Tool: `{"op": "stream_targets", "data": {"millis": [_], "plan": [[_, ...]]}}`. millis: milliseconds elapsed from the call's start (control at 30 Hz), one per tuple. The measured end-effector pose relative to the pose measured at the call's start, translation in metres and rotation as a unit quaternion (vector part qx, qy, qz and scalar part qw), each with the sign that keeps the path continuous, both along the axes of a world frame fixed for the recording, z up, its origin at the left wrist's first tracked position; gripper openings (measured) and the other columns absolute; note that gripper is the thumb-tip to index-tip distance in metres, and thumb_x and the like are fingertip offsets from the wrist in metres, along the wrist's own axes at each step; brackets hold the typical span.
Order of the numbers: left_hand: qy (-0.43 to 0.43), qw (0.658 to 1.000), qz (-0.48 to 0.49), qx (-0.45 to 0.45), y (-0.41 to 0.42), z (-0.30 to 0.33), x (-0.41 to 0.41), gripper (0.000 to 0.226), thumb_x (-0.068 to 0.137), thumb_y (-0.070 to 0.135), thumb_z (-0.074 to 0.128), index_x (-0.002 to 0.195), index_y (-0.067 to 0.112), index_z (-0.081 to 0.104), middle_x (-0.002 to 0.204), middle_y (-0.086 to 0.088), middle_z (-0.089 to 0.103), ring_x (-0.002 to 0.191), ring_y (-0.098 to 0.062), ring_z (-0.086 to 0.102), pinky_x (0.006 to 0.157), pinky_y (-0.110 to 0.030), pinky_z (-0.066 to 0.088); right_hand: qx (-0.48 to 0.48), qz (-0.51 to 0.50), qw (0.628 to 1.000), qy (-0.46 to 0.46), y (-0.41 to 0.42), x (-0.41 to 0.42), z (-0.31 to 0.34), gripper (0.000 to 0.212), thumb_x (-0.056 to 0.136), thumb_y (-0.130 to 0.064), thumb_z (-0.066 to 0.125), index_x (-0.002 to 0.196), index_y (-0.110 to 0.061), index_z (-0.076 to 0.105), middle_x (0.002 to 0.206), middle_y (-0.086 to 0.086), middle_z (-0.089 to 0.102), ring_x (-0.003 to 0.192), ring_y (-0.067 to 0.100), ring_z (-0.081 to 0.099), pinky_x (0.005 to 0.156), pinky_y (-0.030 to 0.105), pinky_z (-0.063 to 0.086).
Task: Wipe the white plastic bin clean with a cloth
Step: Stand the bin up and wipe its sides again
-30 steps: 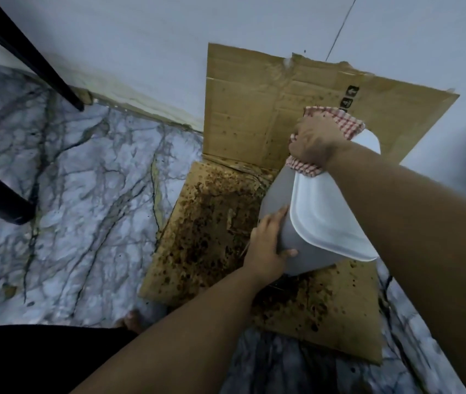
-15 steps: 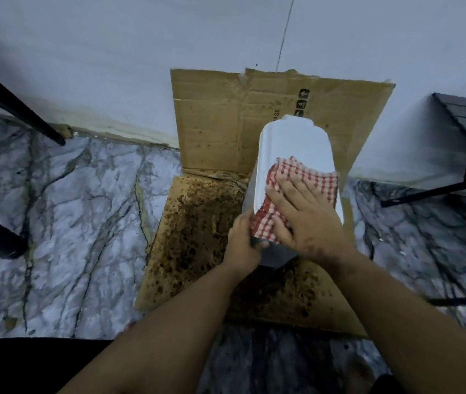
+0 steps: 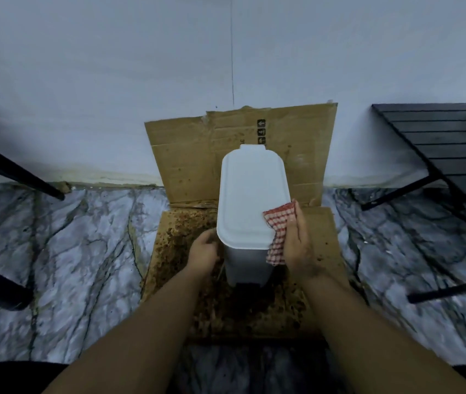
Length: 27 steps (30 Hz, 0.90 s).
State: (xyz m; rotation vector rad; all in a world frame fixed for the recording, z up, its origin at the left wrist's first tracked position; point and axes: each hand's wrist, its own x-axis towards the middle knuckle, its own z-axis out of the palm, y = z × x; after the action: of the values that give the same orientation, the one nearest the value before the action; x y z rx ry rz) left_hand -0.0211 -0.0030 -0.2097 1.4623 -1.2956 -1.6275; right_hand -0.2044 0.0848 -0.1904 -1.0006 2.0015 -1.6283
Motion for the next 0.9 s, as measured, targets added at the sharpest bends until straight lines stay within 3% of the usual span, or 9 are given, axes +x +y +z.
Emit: {"op": "stream_targets", "data": {"millis": [100,167,267,433,467,533,667,800,900], "plan": [[0.051,0.993,0.1,-0.035,-0.005,0.027,0.0,0.034,0.107,0.031,0.045,0.139,0.027,0.056,0.141,0.001,0.059,0.124,-0.021,0.058,0.104,-0.048,0.05,-0.005,-0.001,0.998,-0.064,-0.002,0.001,0.003,0.054,0.104,-0.042,0.033,0.153,-0.018,0.035,0.151,0.0,0.045,0.136,0.013,0.044,0.111,0.027,0.037],[0.087,0.989,0.044,-0.109,0.0,0.042,-0.002,0.042,0.102,0.04,0.055,0.143,0.034,0.05,0.139,0.007,0.059,0.126,-0.015,0.057,0.103,-0.041,0.05,-0.003,-0.007,0.996,-0.088,-0.003,0.0,0.003,0.05,0.106,-0.037,0.033,0.152,-0.017,0.037,0.148,0.001,0.048,0.134,0.015,0.046,0.107,0.025,0.038],[-0.01,0.975,-0.074,-0.209,0.006,0.051,-0.004,0.054,0.095,0.035,0.068,0.145,0.027,0.05,0.143,0.009,0.051,0.129,-0.013,0.051,0.107,-0.037,0.048,0.021,-0.009,0.992,-0.12,-0.004,0.002,0.012,0.046,0.108,-0.034,0.032,0.151,-0.02,0.037,0.14,-0.001,0.052,0.119,0.007,0.046,0.097,0.019,0.035],[-0.068,0.966,-0.084,-0.235,0.008,0.055,-0.006,0.058,0.093,0.029,0.071,0.146,0.023,0.048,0.146,0.007,0.045,0.128,-0.009,0.043,0.108,-0.032,0.043,0.031,0.027,0.999,-0.032,0.003,0.004,0.015,0.053,0.106,-0.039,0.034,0.154,-0.016,0.03,0.135,-0.005,0.048,0.12,0.009,0.045,0.085,-0.002,0.033],[-0.076,0.965,-0.085,-0.236,0.008,0.056,-0.006,0.058,0.093,0.028,0.071,0.146,0.023,0.048,0.146,0.007,0.044,0.127,-0.008,0.043,0.108,-0.031,0.042,0.027,0.04,0.999,0.004,0.007,0.007,0.014,0.059,0.105,-0.044,0.034,0.155,-0.015,0.026,0.142,-0.006,0.044,0.127,0.011,0.043,0.094,0.0,0.034],[-0.086,0.964,-0.09,-0.236,0.008,0.058,-0.006,0.058,0.093,0.029,0.071,0.145,0.023,0.047,0.148,0.005,0.043,0.127,-0.009,0.042,0.109,-0.033,0.042,0.008,0.055,0.994,0.091,0.012,0.006,0.002,0.071,0.101,-0.053,0.032,0.157,-0.011,0.019,0.159,0.002,0.029,0.146,0.017,0.029,0.118,0.024,0.028],[-0.084,0.966,-0.098,-0.224,0.008,0.06,-0.005,0.057,0.094,0.029,0.071,0.145,0.023,0.046,0.148,0.005,0.042,0.131,-0.014,0.044,0.112,-0.04,0.043,0.018,0.085,0.984,0.156,0.019,0.003,-0.011,0.075,0.1,-0.056,0.031,0.159,-0.016,0.008,0.167,0.0,0.007,0.153,0.014,0.004,0.125,0.037,0.011],[-0.087,0.965,-0.101,-0.225,0.009,0.06,-0.004,0.058,0.093,0.03,0.071,0.145,0.024,0.046,0.149,0.005,0.042,0.134,-0.015,0.043,0.112,-0.041,0.043,0.004,0.098,0.994,0.055,0.029,0.007,-0.009,0.072,0.101,-0.047,0.04,0.159,-0.02,0.006,0.164,-0.006,0.018,0.149,0.01,0.02,0.12,0.031,0.022],[-0.092,0.966,-0.097,-0.223,0.01,0.06,-0.004,0.059,0.094,0.03,0.07,0.147,0.024,0.044,0.15,0.005,0.041,0.131,-0.012,0.041,0.111,-0.036,0.042,0.038,0.059,0.996,-0.057,0.03,0.014,0.0,0.063,0.104,-0.035,0.041,0.159,-0.019,0.013,0.147,-0.009,0.037,0.128,0.009,0.041,0.098,0.007,0.037]]}}
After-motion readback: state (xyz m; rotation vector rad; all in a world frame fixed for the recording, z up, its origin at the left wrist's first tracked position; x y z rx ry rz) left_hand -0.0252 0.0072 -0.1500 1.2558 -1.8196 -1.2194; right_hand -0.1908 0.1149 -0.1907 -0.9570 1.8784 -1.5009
